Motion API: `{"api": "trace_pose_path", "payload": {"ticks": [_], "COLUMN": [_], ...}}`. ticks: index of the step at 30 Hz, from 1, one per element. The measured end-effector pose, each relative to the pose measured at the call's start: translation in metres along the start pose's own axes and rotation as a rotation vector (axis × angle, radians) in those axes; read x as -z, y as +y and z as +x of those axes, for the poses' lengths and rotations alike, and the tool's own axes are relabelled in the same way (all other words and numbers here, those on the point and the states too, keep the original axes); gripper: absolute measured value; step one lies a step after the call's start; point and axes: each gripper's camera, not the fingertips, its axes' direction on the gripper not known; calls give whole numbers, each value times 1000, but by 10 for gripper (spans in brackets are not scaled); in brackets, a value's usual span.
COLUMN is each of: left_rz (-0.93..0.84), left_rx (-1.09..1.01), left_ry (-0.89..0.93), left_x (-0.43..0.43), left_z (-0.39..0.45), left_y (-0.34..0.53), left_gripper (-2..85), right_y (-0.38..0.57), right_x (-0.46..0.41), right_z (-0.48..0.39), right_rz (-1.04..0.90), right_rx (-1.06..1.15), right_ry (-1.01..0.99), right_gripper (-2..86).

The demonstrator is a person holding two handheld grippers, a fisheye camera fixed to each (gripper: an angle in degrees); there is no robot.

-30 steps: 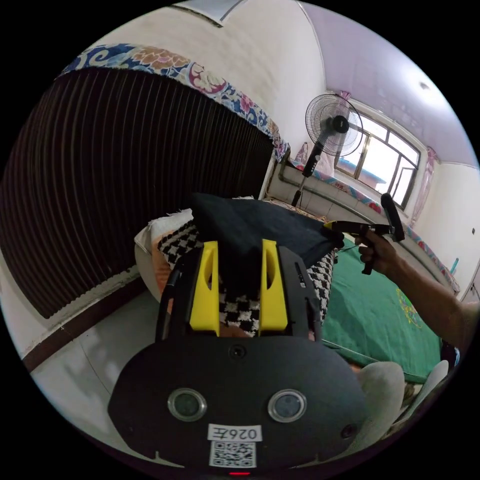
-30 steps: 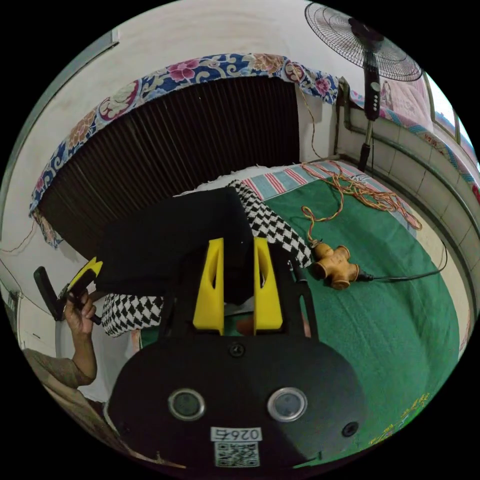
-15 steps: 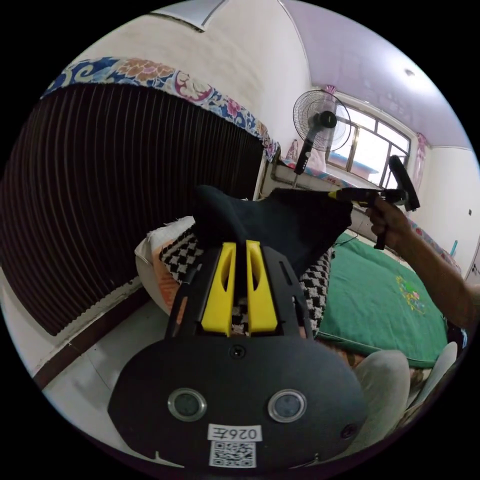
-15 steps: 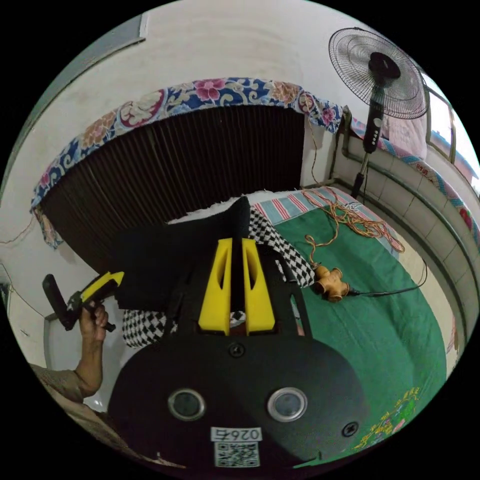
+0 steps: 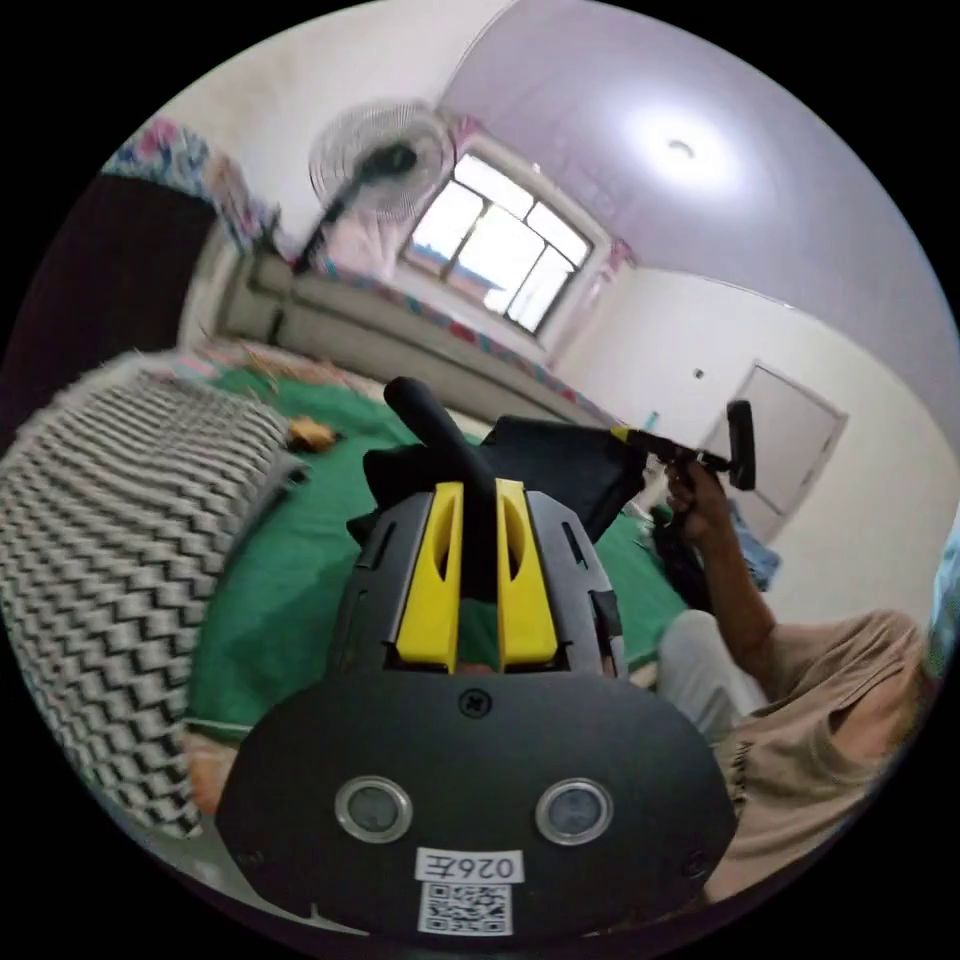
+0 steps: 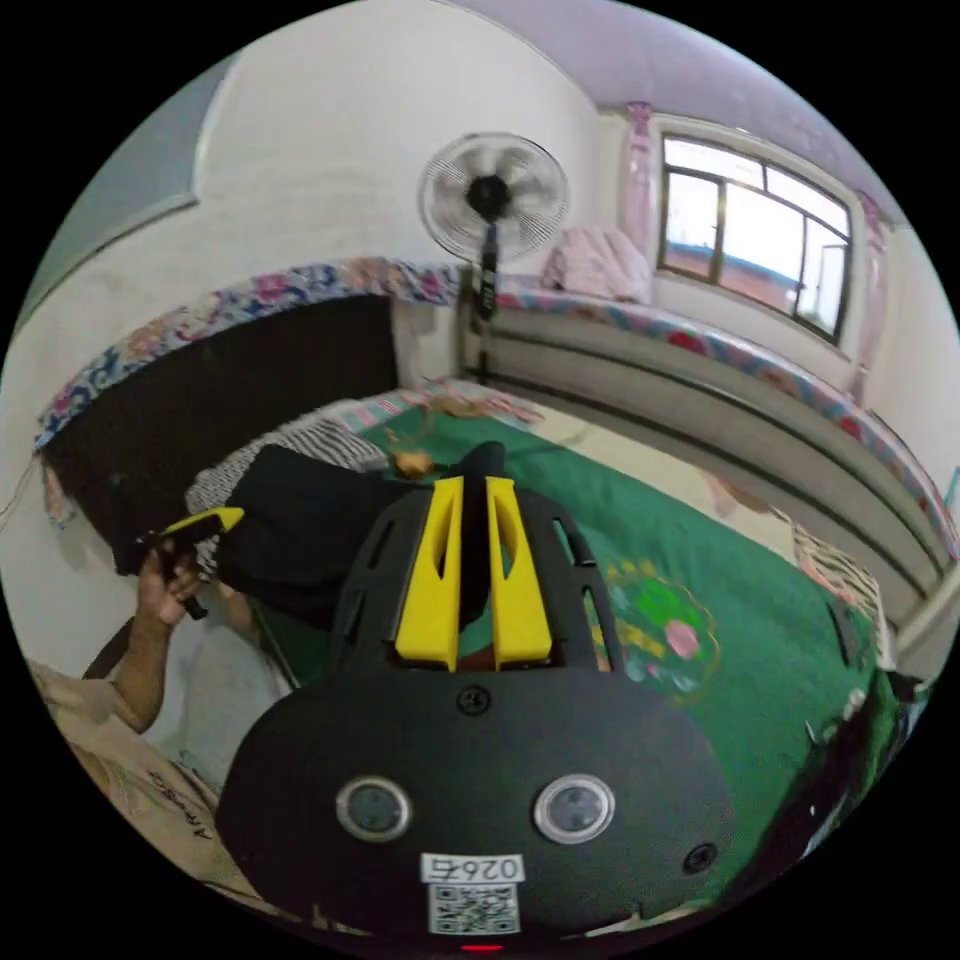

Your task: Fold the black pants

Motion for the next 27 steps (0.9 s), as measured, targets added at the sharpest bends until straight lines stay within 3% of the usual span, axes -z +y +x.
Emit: {"api": "trace_pose_path", "payload": {"ticks": [2, 5, 9, 15, 18, 23, 27], "left_rz": [-123, -78, -76, -265, -366, -346, -321], "left_rx": [65, 200, 225, 216, 226, 241, 222], "left_ry": [127, 239, 21, -76, -61, 47, 28], "left_x": [-41, -65, -92, -171, -203, -221, -224], "left_z": [-5, -7, 5, 9, 8, 14, 18], "left_y": [-16, -37, -78, -101, -102, -114, -128], "left_gripper": [72, 75, 77, 81, 87, 139, 152], "right_y": [40, 91, 101, 113, 137, 165, 172], "right_x": [3, 20, 11, -46, -57, -56, -53], "right_z": [44, 87, 80, 19, -6, -27, -6], "right_rz": [-108, -132, -188, -316, -250, -147, -205], "right_rx": [-83, -181, -53, 151, 203, 360, 336], "right_ry": [141, 95, -33, -257, -268, -156, -240], "right_gripper": [11, 39, 62, 89, 106, 114, 37]}}
